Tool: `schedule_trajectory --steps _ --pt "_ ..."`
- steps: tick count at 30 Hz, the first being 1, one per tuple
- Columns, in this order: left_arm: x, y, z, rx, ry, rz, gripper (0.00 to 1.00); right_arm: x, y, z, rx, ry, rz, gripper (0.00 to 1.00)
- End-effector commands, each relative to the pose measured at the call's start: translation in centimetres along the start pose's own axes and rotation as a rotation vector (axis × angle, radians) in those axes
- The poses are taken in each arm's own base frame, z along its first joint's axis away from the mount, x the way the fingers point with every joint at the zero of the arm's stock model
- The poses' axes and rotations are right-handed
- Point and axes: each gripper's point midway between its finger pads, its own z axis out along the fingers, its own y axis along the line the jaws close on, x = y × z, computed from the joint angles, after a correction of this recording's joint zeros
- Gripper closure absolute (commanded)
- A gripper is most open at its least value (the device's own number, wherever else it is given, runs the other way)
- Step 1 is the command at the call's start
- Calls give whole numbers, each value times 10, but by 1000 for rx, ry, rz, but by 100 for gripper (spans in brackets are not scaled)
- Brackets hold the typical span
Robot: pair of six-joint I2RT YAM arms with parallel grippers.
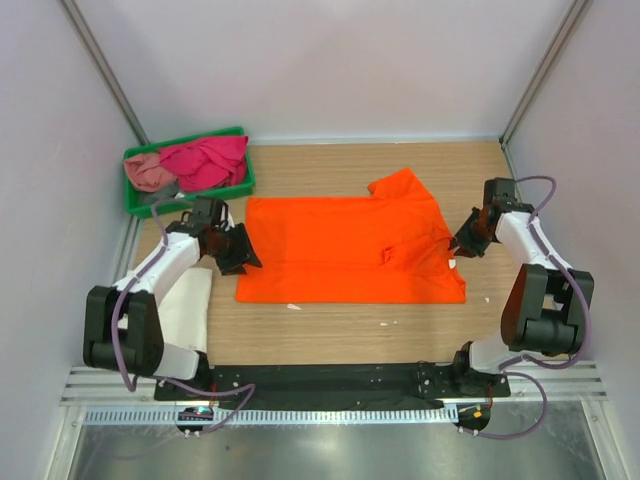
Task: Fold and stack the t-shirts
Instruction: Fold the tshirt
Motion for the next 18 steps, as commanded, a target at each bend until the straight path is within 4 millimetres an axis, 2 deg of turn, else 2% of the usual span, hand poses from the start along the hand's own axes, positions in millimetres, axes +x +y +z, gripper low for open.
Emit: schedule_trajectory --steps 1,2,3,5,6,9,14,17,18 --pt "-1 -6 21 43 51 -19 51 13 20 15 -106 58 49 74" --pt "-3 -6 26 47 41 -16 51 16 19 19 -109 61 54 75" --pt "4 0 35 31 65 -24 51 22 14 28 -95 79 61 79" --pt "9 8 44 8 80 -19 50 30 8 37 -84 103 60 80" --pt "16 15 50 -13 106 -26 49 37 0 42 -60 126 58 80" --pt "28 26 57 -39 123 -43 48 44 -22 49 2 130 64 81" --pt "40 30 62 -47 159 -56 47 41 -67 54 123 126 100 82" --pt "42 21 54 -30 154 -41 46 30 -70 48 139 93 65 81" --pt "37 15 48 -13 141 -23 45 25 -64 42 114 89 64 80"
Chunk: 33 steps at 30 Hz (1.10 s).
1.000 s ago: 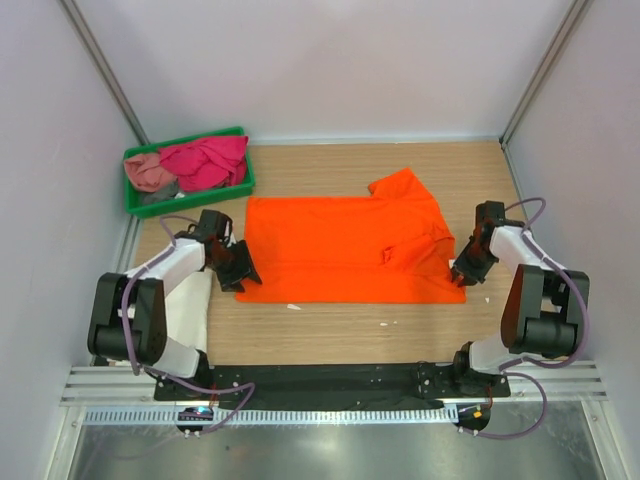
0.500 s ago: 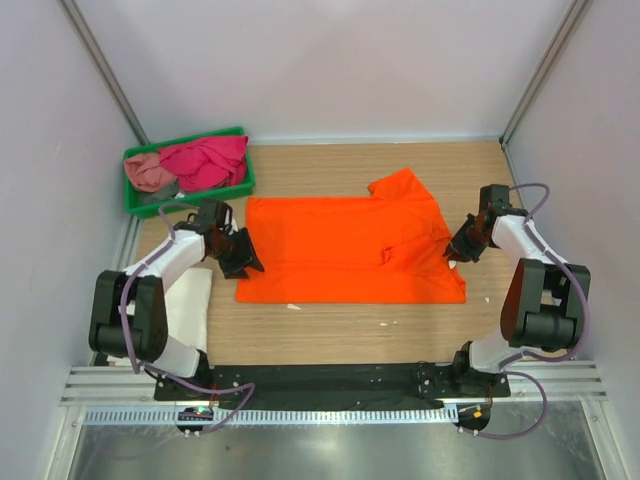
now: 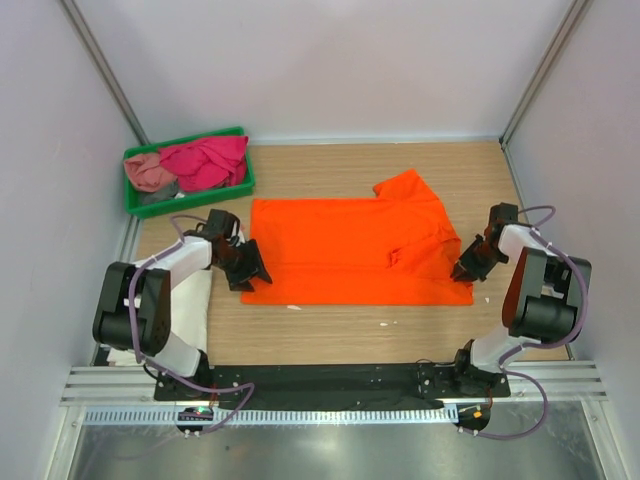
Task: Fold and stack the t-shirts
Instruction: Fold the tshirt
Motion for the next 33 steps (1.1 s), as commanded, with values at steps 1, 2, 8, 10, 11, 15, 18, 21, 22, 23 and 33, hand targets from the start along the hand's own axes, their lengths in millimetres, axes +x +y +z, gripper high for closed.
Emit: schedule_trajectory --steps 1,2,8,10,11,15,18,21,22,23,33 --pt "-1 -4 -12 -6 -26 42 41 -20 -7 -13 46 -80 -56 79" --pt "-10 -14 -29 2 -61 65 39 -24 3 -22 13 -99 -51 76" --pt "-78 -43 -88 -32 -302 197 22 -59 69 -65 -180 -255 -36 46" --pt "-113 -54 -95 -25 -389 226 21 -92 96 -68 -249 -364 -21 44" --pt "-128 -59 -96 -12 -420 231 21 -113 111 -71 -288 -434 -33 44" --pt "-178 -63 -68 3 -470 251 32 -167 151 -53 -321 -530 -131 47" --pt "-207 -76 -60 50 -556 296 36 -195 186 -58 -400 -574 -193 48" --pt "-234 -82 -43 61 -616 319 45 -216 208 -48 -407 -588 -297 50" --pt "-237 -77 -30 51 -610 317 46 -218 210 -33 -397 -571 -320 50" --pt "-243 -74 -27 25 -631 314 48 -227 220 -41 -413 -599 -345 50" --pt "-262 -68 -10 -41 -713 301 56 -222 261 11 -485 -491 -526 61"
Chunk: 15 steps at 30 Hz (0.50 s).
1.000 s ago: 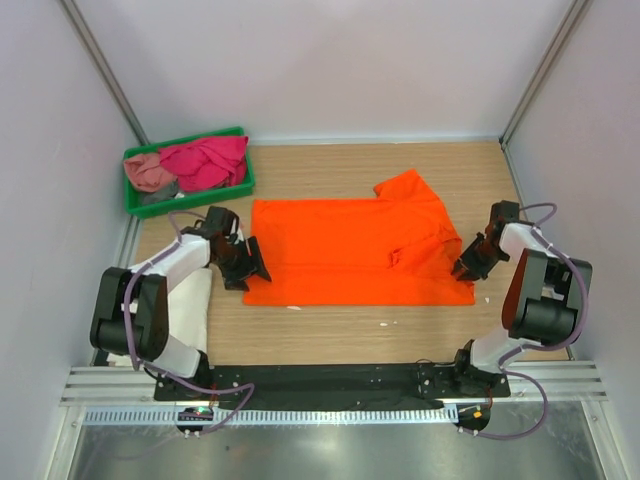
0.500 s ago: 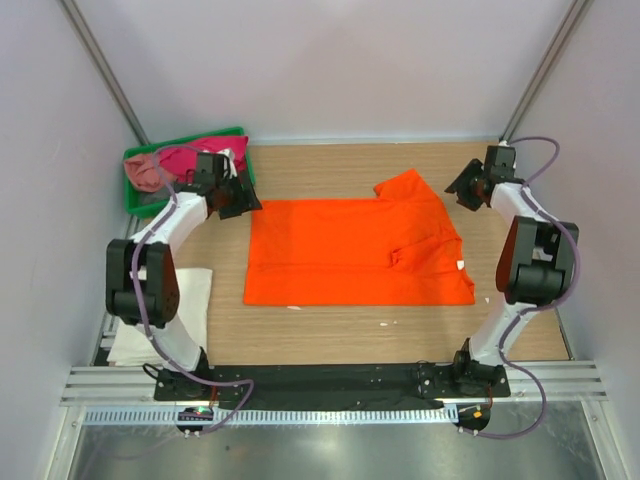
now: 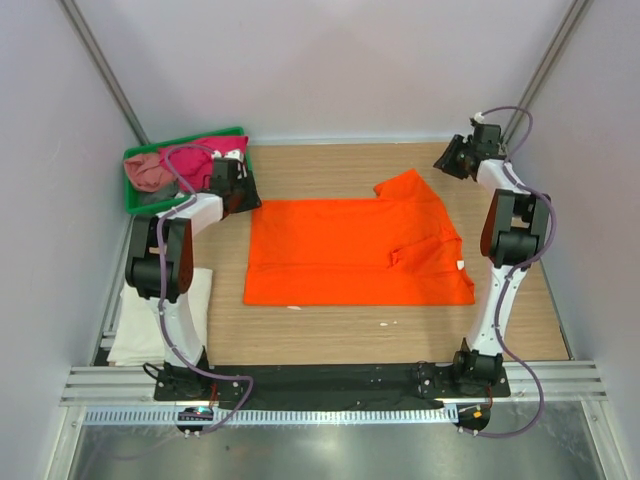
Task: Fold and stack the t-shirts
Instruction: Fold the tshirt
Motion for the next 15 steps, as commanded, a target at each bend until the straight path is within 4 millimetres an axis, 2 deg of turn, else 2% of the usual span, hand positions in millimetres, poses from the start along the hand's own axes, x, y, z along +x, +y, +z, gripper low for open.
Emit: schedule_trajectory --steps 1,2,3,5,8,10,15 --pt "-41 -5 -4 -22 -144 14 57 1 27 10 -86 18 -96 60" --pt "-42 -5 -6 -29 -148 13 57 -2 31 11 -89 16 -107 58" --pt "-38 -4 -6 -37 -136 10 57 7 31 18 -88 45 -110 57" --pt "-36 -3 -5 -43 -129 -4 57 12 41 21 -116 68 -118 53" --pt "-31 -3 -8 -38 -115 -17 54 20 46 28 -121 95 -129 53" --pt "-31 -4 -10 -33 -115 -20 53 34 45 35 -117 137 -121 53" --pt "-28 -6 -17 -26 -97 -29 50 42 45 41 -102 159 -114 53"
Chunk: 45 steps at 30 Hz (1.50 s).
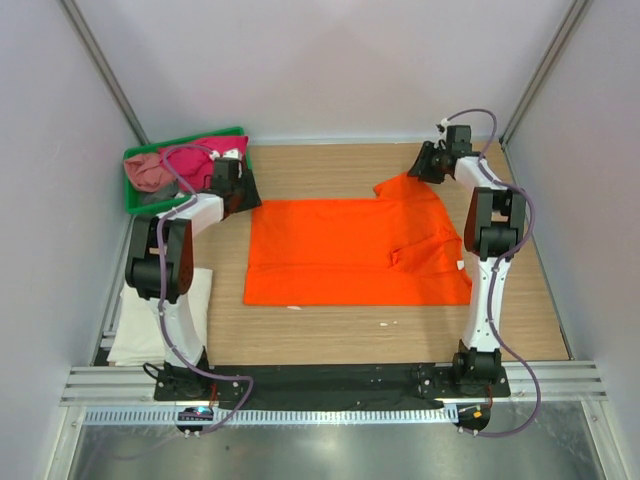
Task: Fold and stack the t-shirts
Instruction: Fold the tshirt
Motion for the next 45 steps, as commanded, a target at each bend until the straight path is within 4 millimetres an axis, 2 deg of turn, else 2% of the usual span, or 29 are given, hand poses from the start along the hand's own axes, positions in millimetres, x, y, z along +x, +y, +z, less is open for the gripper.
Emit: schedule_trajectory --steps 1,4,7,8,10,11,13,15,18,19,21,23,24,26,27,28,29,30,31,32,33,34,35,37,38,40,41,43,45 --pt "-19 -7 -18 13 -54 -11 50 -10 5 -2 -5 -11 -14 53" --pt "-17 -7 -21 12 -47 -16 50 -4 -3 3 41 23 -1 54" --pt "-14 -15 -28 47 -14 -25 51 -12 -8 -8 97 7 -1 54" --pt "-12 -18 -30 57 -2 -24 51 -7 -11 -6 105 17 1 54" --pt "-1 -23 -39 59 55 -18 52 -17 -6 -21 117 -6 -5 52" --pt "1 -34 -48 73 61 -2 53 -21 -5 -26 129 -12 -5 52" --pt "23 -47 -61 84 116 27 53 -23 -8 -39 185 11 2 50" --pt "29 -58 -81 104 121 16 53 -43 -2 -56 208 -22 -4 50" --pt "59 -66 -102 114 178 -17 53 -55 -4 -83 320 -45 -12 48" --pt "65 -67 -107 113 192 -22 52 -56 -6 -99 369 -39 -9 48" --pt "87 -71 -117 116 238 -24 51 -54 -2 -115 424 -38 -10 45" --pt "95 -77 -130 135 246 -14 51 -35 6 -129 445 19 -11 45" --pt "108 -73 -133 124 277 -11 51 -20 21 -129 435 52 -36 44" --pt "117 -75 -141 130 295 -2 51 15 32 -142 440 129 -59 45" --pt "124 -72 -143 124 314 -4 51 32 47 -142 425 153 -86 44" --pt "133 -68 -144 115 333 -9 51 40 54 -147 410 152 -93 45" --pt "137 -66 -144 109 343 -13 51 64 56 -157 410 185 -88 44" --pt "144 -62 -145 97 362 -18 51 78 69 -162 383 197 -103 44" --pt "147 -61 -144 93 369 -32 50 87 72 -166 378 202 -105 45" --pt "152 -59 -142 83 382 -37 50 114 69 -169 382 256 -107 45" --pt "156 -57 -142 75 392 -41 50 117 77 -183 362 235 -102 44" --pt "159 -54 -140 61 397 -49 50 129 84 -187 347 251 -114 45" --pt "162 -53 -139 52 406 -60 50 148 82 -192 350 283 -115 45" --pt "166 -51 -138 44 413 -68 50 159 95 -206 317 268 -128 45" --pt "168 -51 -138 41 420 -75 50 174 92 -209 320 297 -126 46" --pt "174 -48 -139 33 431 -88 50 186 93 -217 313 304 -109 47" --pt "176 -49 -139 32 436 -96 50 202 89 -218 318 335 -106 48" --pt "180 -47 -141 27 446 -105 50 211 87 -219 311 335 -89 49" --pt "185 -44 -141 16 456 -113 50 229 76 -218 327 364 -80 50"
